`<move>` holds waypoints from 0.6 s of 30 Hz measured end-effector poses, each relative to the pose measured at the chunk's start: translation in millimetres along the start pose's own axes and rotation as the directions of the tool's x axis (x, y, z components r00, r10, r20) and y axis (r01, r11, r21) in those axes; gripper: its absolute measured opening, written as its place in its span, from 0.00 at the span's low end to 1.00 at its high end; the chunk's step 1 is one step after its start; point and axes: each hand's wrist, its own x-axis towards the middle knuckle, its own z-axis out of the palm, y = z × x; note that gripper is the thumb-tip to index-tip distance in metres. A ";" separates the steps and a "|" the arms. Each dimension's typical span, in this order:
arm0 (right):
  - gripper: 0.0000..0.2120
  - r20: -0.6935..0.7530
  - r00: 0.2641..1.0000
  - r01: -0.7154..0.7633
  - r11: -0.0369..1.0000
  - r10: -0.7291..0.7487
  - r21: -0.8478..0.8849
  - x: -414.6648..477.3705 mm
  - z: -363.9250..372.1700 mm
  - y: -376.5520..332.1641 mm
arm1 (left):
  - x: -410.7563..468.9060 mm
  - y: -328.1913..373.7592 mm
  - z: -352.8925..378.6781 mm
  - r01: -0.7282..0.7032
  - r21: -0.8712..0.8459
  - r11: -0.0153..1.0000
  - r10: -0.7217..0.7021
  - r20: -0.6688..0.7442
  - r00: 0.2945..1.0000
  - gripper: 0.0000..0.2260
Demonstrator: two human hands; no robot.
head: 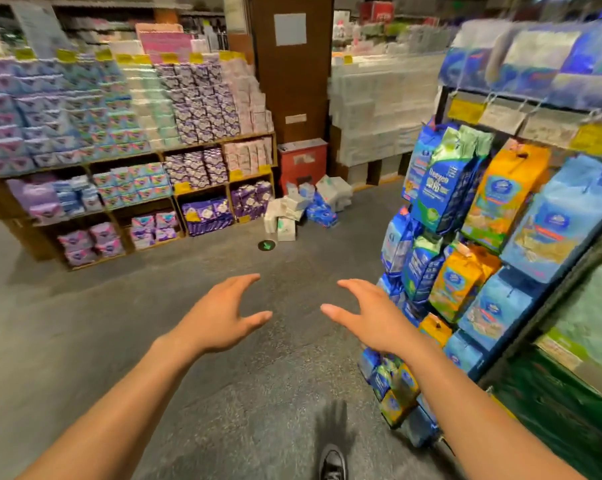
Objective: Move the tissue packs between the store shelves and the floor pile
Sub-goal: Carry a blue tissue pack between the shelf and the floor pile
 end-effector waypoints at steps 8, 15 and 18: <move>0.39 0.029 1.000 -0.007 0.992 0.010 -0.126 219.3 -40.1 31.3 | 213.3 -46.5 -17.8 0.025 0.065 0.998 -0.029 0.062 0.998 0.37; 0.38 0.080 0.995 -0.051 0.991 0.061 -0.127 398.0 -57.6 60.6 | 377.6 -102.5 -26.0 0.087 0.016 0.996 -0.088 0.080 0.993 0.38; 0.39 0.113 0.988 -0.090 0.988 0.104 -0.128 480.9 -44.3 78.9 | 456.1 -139.3 -18.4 0.083 -0.018 0.996 -0.080 0.118 0.990 0.39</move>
